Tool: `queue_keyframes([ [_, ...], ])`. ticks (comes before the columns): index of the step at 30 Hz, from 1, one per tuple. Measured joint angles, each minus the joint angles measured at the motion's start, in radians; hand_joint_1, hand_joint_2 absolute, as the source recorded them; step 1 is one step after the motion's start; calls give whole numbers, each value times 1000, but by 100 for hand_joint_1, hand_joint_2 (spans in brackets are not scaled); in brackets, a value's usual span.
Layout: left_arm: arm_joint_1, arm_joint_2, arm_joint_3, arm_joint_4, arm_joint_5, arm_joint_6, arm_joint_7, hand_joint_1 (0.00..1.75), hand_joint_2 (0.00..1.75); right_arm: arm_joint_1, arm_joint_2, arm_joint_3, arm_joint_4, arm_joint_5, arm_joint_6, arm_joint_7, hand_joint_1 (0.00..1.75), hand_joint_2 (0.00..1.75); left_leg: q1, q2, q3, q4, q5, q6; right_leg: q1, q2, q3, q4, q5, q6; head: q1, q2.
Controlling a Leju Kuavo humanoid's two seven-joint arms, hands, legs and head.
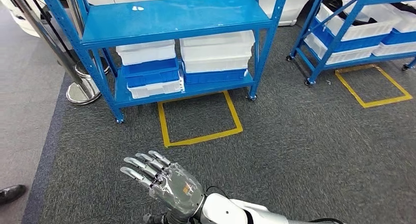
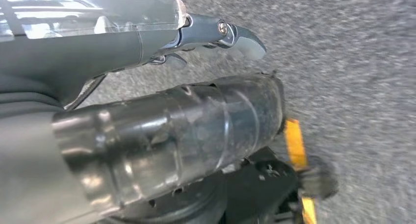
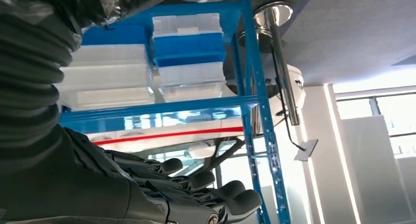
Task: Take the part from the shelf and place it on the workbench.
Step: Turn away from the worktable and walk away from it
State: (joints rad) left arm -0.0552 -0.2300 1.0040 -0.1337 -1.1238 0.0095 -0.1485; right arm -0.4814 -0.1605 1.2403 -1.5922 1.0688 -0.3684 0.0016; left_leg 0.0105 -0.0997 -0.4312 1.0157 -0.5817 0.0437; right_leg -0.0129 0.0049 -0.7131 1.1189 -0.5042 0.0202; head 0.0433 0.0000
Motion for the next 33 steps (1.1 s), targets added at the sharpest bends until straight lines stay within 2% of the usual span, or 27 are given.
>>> queue_keyframes([
  [1, 2, 0, 0, 0, 0, 0, -1, 0, 0, 1, -2, -1, 0, -6, 4, 0, 0, 0, 0, -3, 8, -2, -15, -7, 2, 4, -5, -25, 77, -9, 0, 0],
  [2, 4, -1, 0, 1, -1, 0, -2, 0, 0, 3, -4, -2, -1, -12, 9, 1, 0, 0, -1, -2, 14, -3, -22, -13, 5, 8, -4, -35, 114, -21, 2, 0],
  [4, -1, -1, 0, 0, -1, 0, -3, 0, 0, 4, -2, -6, -9, -17, 17, 6, 0, 0, -1, 8, 8, 25, -2, -24, 6, 11, 18, -49, 94, -41, 5, 1],
  [5, -3, 0, 0, 0, -1, 0, -3, 0, 0, 4, -1, -8, -14, -18, 23, 9, 0, 0, -2, 23, -9, 67, 22, -26, 4, 9, 40, -63, 83, -49, 5, 0],
  [6, -5, 1, 0, 0, -1, 0, -4, 0, 0, 4, -1, -9, -17, -18, 30, 13, 0, 0, -3, 40, -42, 122, 43, -28, 2, 7, 67, -79, 74, -55, 4, 0],
  [7, -6, 1, 0, -1, -1, -1, -4, 0, 0, 4, -1, -10, -19, -19, 38, 15, 0, 0, -2, 60, -82, 180, 46, -31, 0, 3, 97, -96, 65, -58, 2, 0],
  [8, -7, 1, 0, -1, -1, -1, -4, 0, 0, 4, -2, -12, -19, -21, 44, 17, 0, 0, -2, 77, -125, 227, 29, -35, -1, -1, 127, -113, 54, -60, 1, 0],
  [9, -7, 1, 0, -1, 0, -2, -5, 0, 0, 5, -3, -13, -19, -23, 49, 18, 0, 0, -1, 86, -164, 254, -8, -39, -1, -3, 156, -128, 41, -60, 1, 0],
  [11, -3, 1, 0, -1, 1, -3, -5, 0, 0, 5, -4, -16, -21, -29, 60, 20, 0, 0, 2, 92, -219, 247, -90, -46, -1, -5, 218, -150, 11, -59, 1, 0],
  [12, 0, 1, 0, -1, 1, -3, -5, 0, 0, 6, -4, -18, -22, -34, 66, 21, 0, 0, 2, 93, -236, 216, -103, -46, -1, -5, 249, -157, -6, -57, 1, 0],
  [13, 3, 1, 0, -1, 2, -4, -5, 0, 0, 8, -5, -21, -24, -41, 72, 22, 0, 0, 2, 94, -247, 168, -71, -45, -2, -6, 279, -161, -26, -54, 1, 0],
  [15, 10, 1, 0, -1, 2, -6, -7, 0, 0, 17, -12, -30, -25, -56, 81, 20, 0, 0, 0, 101, -263, 59, 101, -38, 0, -7, 323, -161, -69, -46, 1, 0],
  [16, 12, 1, 0, -1, 2, -7, -8, 0, 0, 22, -19, -36, -26, -63, 84, 17, 0, 0, -4, 105, -267, 26, 180, -35, 2, -7, 339, -159, -91, -40, 2, 0],
  [17, 13, 2, 0, -1, 2, -7, -9, 0, 0, 27, -25, -44, -27, -69, 87, 15, 0, 0, -7, 107, -267, 12, 225, -30, 3, -7, 356, -157, -108, -32, 1, 0],
  [18, 10, 2, 0, -1, 2, -8, -10, 0, 0, 31, -31, -54, -31, -74, 93, 14, 0, 0, -11, 106, -263, 11, 230, -25, 3, -6, 368, -145, -115, -24, 2, 0],
  [19, 5, 2, 0, -1, 2, -8, -10, 0, 0, 33, -34, -64, -37, -77, 102, 14, 0, 0, -11, 103, -252, 16, 216, -19, 1, -7, 363, -121, -107, -18, 2, 0],
  [20, 1, 2, 0, -1, 2, -8, -10, 0, 0, 34, -36, -73, -45, -81, 113, 15, 0, 0, -11, 100, -240, 14, 203, -11, -1, -7, 341, -69, -84, -13, 2, 0],
  [22, -4, 2, 0, -1, 2, -8, -11, 0, 0, 40, -44, -86, -56, -87, 136, 19, 0, 0, -10, 95, -211, 5, 182, 1, -3, -7, 244, 76, -50, -8, 2, 0],
  [23, -4, 2, 0, -1, 2, -9, -10, 0, 0, 46, -49, -90, -58, -92, 145, 21, 0, 0, -11, 93, -194, 2, 168, 5, -2, -6, 189, 139, -61, -8, 2, 0],
  [24, -4, 2, 0, -1, 2, -10, -10, 0, 0, 54, -54, -95, -59, -97, 152, 25, 0, 0, -12, 89, -176, -1, 154, 8, -1, -6, 141, 178, -97, -8, 2, 0],
  [26, -3, 2, 0, -1, 2, -13, -10, 0, 0, 65, -59, -105, -66, -108, 165, 33, 0, 0, -15, 82, -134, -6, 123, 11, 3, -6, 69, 193, -199, -11, 2, 0],
  [27, -2, 2, 1, -1, 2, -14, -10, 0, 0, 69, -60, -109, -70, -112, 172, 37, 0, 0, -18, 78, -110, -7, 106, 11, 7, -6, 46, 173, -232, -15, 3, 0],
  [28, -1, 2, 1, -1, 2, -15, -10, 0, 0, 73, -63, -113, -72, -117, 181, 43, 0, 0, -21, 75, -86, -8, 88, 12, 12, -5, 29, 139, -236, -22, 3, 0],
  [29, 1, 1, 1, -1, 2, -15, -10, 0, 0, 82, -67, -120, -73, -124, 189, 53, 0, 0, -24, 72, -63, -9, 69, 13, 19, -4, 20, 87, -186, -34, 3, 0],
  [31, 5, -3, 1, -1, 2, -13, -9, 0, 0, 110, -79, -142, -66, -139, 202, 79, 0, 0, -29, 64, -26, -9, 34, 11, 35, 7, 19, -14, 5, -65, 1, 0],
  [32, 6, -5, 1, -1, 2, -12, -7, 0, 0, 127, -84, -158, -59, -144, 204, 95, 0, 0, -31, 60, -10, -9, 20, 9, 42, 10, 25, -45, 82, -76, -1, 0],
  [33, 6, -6, 1, -1, 1, -12, -6, 0, 0, 144, -89, -179, -47, -144, 203, 115, 0, 0, -31, 57, -1, -5, 16, 6, 45, 12, 33, -59, 118, -81, -3, 0],
])
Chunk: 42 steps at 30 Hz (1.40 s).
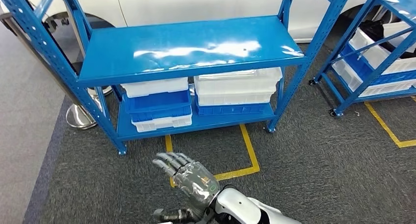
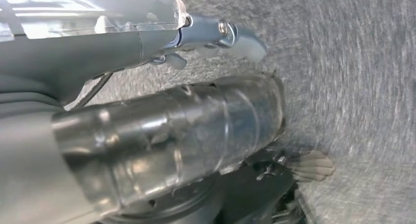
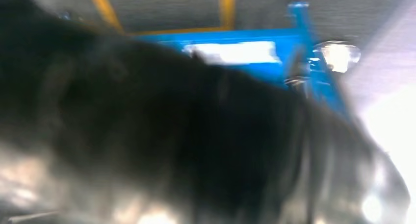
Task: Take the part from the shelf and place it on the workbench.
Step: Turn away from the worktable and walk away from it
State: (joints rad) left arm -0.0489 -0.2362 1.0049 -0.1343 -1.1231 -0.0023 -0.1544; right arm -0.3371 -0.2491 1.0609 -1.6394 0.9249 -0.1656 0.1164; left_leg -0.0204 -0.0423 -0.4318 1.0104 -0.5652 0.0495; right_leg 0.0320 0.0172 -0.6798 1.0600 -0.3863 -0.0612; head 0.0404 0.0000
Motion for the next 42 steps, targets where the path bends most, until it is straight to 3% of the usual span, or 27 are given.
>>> queue_keyframes([
  [2, -6, 5, 0, -1, -2, 0, 3, 0, 0, 42, -5, -64, 36, 7, -4, 49, 0, 0, -2, 3, -14, 44, 22, -8, -4, -5, 23, -19, -10, 1, -1, 0],
  [4, -10, 10, 0, -3, -1, -1, 6, 0, 0, 78, -9, -140, 88, -1, -3, 96, 0, 0, 0, 16, -78, 137, 46, -21, -13, -9, 51, -43, -17, 0, -1, 0],
  [5, -11, 13, 0, -4, 0, -1, 8, 0, 0, 89, -12, -179, 128, -16, -1, 111, 0, 0, 4, 23, -115, 185, 36, -30, -17, -10, 65, -52, -22, 0, -1, 0],
  [7, -11, 12, 0, -4, 3, 0, 14, 0, 87, 103, -18, -275, 248, -50, -1, 122, 0, 87, 17, 30, -177, 240, -33, -47, -27, -12, 91, -59, -39, 3, -2, 0],
  [8, -11, 12, 0, -4, 4, 2, 17, 0, 131, 112, -19, -336, 324, -65, 0, 130, 0, 131, 23, 31, -198, 243, -69, -54, -32, -13, 106, -60, -50, 8, -2, 0],
  [9, -10, 13, 0, -4, 4, 5, 21, 0, 175, 122, -20, -397, 401, -82, 0, 137, 0, 175, 29, 33, -209, 225, -83, -61, -39, -15, 120, -60, -63, 15, -1, 0],
  [10, -9, 13, 0, -4, 3, 9, 25, 0, 175, 131, -23, -456, 482, -104, 2, 142, 0, 175, 35, 36, -209, 186, -66, -68, -44, -17, 136, -59, -76, 22, -1, 0],
  [12, -4, 14, 0, -3, -2, 18, 34, 0, 175, 141, -25, -554, 661, -157, -3, 119, 0, 175, 47, 40, -195, 77, 46, -77, -53, -19, 165, -53, -101, 39, -1, 0],
  [14, -5, 14, 0, -3, -7, 23, 41, 0, 175, 152, -22, -636, 850, -196, -27, 68, 0, 175, 47, 42, -182, 18, 121, -68, -54, -22, 180, -46, -126, 59, -2, 0],
  [15, -6, 14, 0, -3, -8, 24, 43, 0, 175, 159, -21, -673, 932, -205, -40, 47, 0, 175, 45, 42, -179, 16, 129, -59, -54, -24, 184, -41, -136, 67, -1, 0],
  [16, -8, 14, 0, -3, -8, 25, 44, 0, 175, 164, -18, -701, 991, -208, -48, 36, 0, 175, 43, 41, -176, 16, 128, -53, -54, -26, 184, -40, -143, 64, -1, 0],
  [18, -12, 14, 0, -3, -11, 28, 45, 0, 175, 169, -15, -747, 1085, -230, -22, 51, 0, 175, 42, 41, -173, 15, 135, -49, -55, -28, 187, -43, -148, 47, -1, 0],
  [19, -14, 14, 0, -3, -14, 31, 47, 0, 175, 174, -13, -773, 1130, -268, 21, 73, 0, 175, 41, 41, -172, 15, 133, -48, -56, -28, 189, -48, -147, 39, -1, 0],
  [20, -16, 14, 0, -3, -17, 36, 50, 0, 175, 184, -10, -802, 1173, -319, 73, 96, 0, 175, 41, 40, -172, 15, 132, -45, -56, -30, 193, -53, -148, 39, -1, 0],
  [23, -9, 18, -22, -4, -3, 47, 60, 0, 175, 241, 8, -919, 1276, -485, 193, 124, 0, 175, 40, 34, -170, 15, 125, -36, -55, -35, 204, -64, -151, 45, -1, 0],
  [29, 15, 43, -132, -22, 139, 49, 73, 0, 175, 317, 47, -1028, 1355, -579, 212, 99, 0, 175, 38, 41, -167, 15, 117, -32, -58, -30, 207, -73, -154, 82, -1, 0],
  [35, 44, 74, -265, -54, 307, 42, 87, 0, 175, 350, 82, -1061, 1368, -639, 203, 63, 0, 175, 39, 41, -161, 13, 116, -33, -56, -30, 209, -71, -156, 86, -1, 0],
  [39, 66, 92, -359, -77, 417, 37, 96, 0, 0, 367, 103, -1066, 1368, -677, 199, 39, 0, 0, 39, 41, -160, 13, 117, -34, -54, -30, 209, -68, -157, 85, -1, 0],
  [42, 81, 108, -430, -95, 498, 34, 102, 0, 0, 379, 118, -1066, 1367, -705, 197, 21, 0, 0, 40, 41, -160, 13, 117, -35, -54, -30, 209, -66, -158, 83, -1, 0],
])
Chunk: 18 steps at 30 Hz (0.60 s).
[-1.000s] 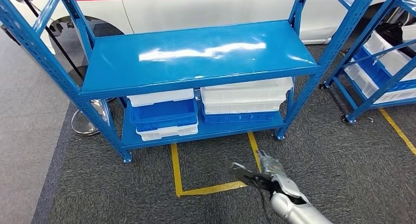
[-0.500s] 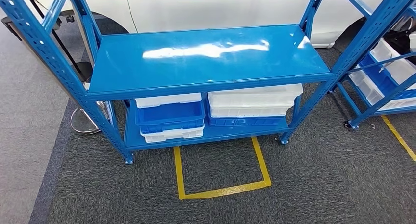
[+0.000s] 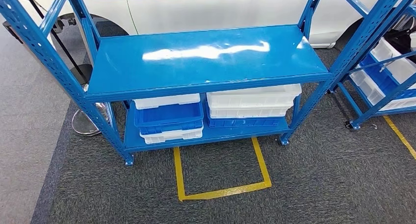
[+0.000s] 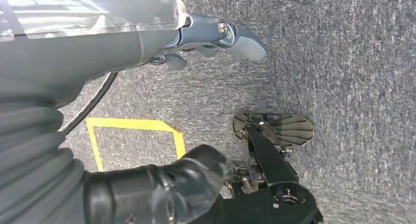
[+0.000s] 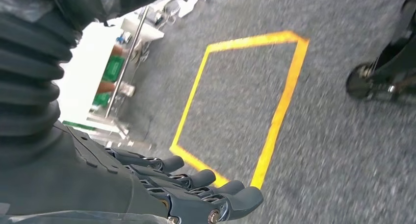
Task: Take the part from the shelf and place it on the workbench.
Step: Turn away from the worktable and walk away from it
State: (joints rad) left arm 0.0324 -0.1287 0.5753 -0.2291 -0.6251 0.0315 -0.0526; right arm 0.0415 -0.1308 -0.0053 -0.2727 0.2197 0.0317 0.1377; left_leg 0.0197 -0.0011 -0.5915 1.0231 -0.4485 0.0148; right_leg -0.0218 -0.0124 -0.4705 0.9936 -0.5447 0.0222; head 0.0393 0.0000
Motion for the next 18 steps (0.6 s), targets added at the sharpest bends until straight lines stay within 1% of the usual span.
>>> queue_keyframes([
  [18, 91, 82, -411, -105, 483, -20, 38, 2, 0, 72, 88, 0, -70, -168, -21, -105, 0, 0, 2, 1, 1, -1, -2, -3, 0, 0, 0, 1, -3, -3, 0, 0],
])
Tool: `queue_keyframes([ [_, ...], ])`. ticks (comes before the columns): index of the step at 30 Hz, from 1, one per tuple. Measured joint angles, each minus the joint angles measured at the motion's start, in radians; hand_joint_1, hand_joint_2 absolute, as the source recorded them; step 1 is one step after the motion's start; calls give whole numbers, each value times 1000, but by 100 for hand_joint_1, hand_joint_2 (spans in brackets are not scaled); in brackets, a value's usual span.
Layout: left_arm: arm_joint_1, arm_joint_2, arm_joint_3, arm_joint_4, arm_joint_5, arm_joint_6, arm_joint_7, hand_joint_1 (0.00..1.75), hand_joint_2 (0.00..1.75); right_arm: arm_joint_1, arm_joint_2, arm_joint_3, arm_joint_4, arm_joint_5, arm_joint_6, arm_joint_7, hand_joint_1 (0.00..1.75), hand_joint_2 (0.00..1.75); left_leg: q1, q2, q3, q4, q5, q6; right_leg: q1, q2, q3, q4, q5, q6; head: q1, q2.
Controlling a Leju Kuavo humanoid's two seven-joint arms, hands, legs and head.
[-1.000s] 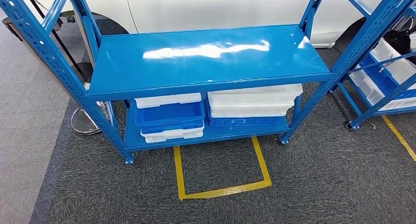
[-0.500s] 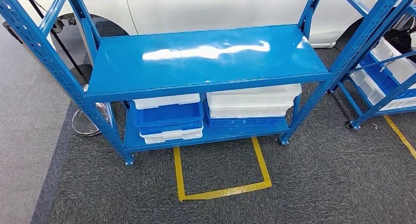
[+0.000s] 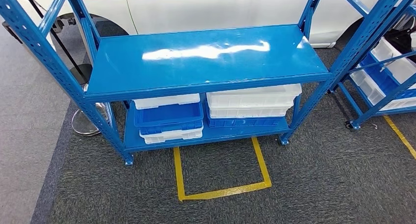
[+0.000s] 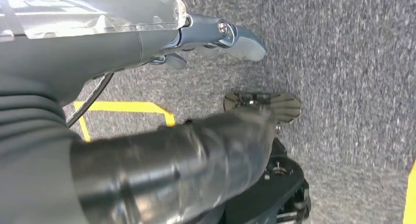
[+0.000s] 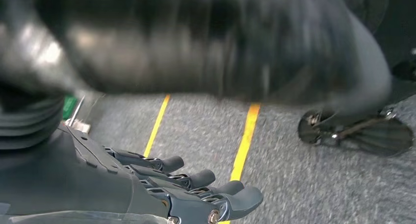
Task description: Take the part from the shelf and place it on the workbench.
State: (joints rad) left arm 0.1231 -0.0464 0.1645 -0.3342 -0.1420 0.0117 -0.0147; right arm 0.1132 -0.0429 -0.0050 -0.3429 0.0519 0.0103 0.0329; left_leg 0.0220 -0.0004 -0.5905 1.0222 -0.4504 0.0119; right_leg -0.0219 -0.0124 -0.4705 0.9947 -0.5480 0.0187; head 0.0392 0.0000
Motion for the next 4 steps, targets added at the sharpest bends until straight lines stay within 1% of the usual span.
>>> queue_keyframes([
  [4, 12, 12, -61, -16, 86, -4, 6, 0, 0, 11, 13, 0, -14, -30, -8, -18, 0, 0, 0, 0, 0, 0, 0, 0, 0, 0, 0, 0, 0, 0, 0, 0],
])
